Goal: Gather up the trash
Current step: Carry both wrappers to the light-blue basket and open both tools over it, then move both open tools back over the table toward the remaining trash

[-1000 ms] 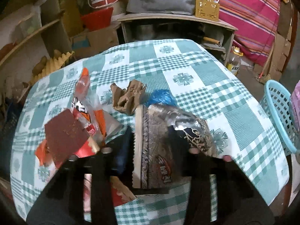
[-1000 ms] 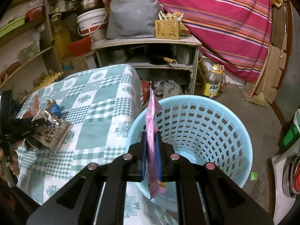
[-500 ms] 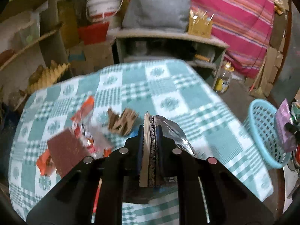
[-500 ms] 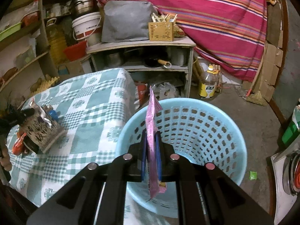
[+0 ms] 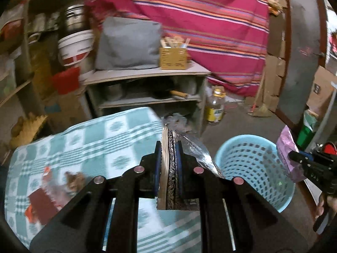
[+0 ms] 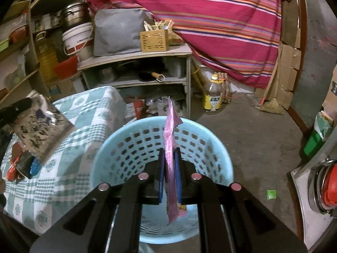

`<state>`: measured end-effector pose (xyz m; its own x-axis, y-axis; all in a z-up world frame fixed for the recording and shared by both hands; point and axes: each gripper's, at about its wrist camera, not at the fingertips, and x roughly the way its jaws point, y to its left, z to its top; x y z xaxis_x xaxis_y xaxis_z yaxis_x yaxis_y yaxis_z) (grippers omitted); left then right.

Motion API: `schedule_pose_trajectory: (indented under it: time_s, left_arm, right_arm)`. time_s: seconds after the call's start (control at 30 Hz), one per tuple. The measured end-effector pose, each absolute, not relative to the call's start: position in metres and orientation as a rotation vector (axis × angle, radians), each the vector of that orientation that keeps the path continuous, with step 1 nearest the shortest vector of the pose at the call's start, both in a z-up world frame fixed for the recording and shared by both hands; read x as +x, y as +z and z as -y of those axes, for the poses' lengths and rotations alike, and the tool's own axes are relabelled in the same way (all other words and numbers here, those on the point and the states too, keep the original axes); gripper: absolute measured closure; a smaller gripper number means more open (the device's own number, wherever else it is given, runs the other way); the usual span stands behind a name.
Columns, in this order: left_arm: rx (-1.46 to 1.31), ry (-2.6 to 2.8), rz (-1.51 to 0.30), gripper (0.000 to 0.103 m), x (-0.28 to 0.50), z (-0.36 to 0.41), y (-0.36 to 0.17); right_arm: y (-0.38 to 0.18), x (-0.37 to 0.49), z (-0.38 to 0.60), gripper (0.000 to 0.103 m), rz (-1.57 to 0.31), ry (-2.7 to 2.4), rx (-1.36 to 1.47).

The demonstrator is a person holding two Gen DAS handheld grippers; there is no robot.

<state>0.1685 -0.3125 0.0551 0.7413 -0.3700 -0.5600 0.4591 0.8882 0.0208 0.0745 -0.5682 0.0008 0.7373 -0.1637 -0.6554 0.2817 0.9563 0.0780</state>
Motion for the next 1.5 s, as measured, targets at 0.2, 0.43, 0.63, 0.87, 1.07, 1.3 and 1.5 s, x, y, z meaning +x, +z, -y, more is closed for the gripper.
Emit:
schedule_pose_trajectory:
  time_s: [0.2,0.43,0.63,0.87,1.07,1.3,1.5]
  left_arm:
    - [0.188,-0.532,-0.609,0.091,0.165,0.375,0.028]
    - [0.245,-0.560,-0.646,0.090,0.170,0.416,-0.004]
    - [0.225,-0.585,-0.682,0.066,0.168,0.422,-0.014]
    - [0.190,-0.560,-0.660,0.026,0.161,0.391,-0.006]
    - [0.146,-0.522,-0.652,0.011,0.160,0.344,0.009]
    - [0.107,-0.438,-0.612,0.006,0.155,0.273,0.034]
    - [0.098,-0.333,-0.588,0.005,0.152,0.197,0.043]
  right_arm:
    - [-0.005,0.069,0.589,0.094,-0.687,-0.240,0.218]
    - [-0.019,0.072,0.600,0.094,-0.706,-0.246,0.246]
    - [-0.023,0.074,0.597,0.094,-0.715,-0.247,0.240]
    - [-0.030,0.080,0.590,0.078,-0.740,-0.262,0.229]
    - [-0.033,0.078,0.580,0.034,-0.748,-0.310,0.192]
    - [-0.020,0.078,0.543,0.020,-0.728,-0.296,0.158]
    - [-0.006,0.082,0.495,0.014,-0.685,-0.263,0.154]
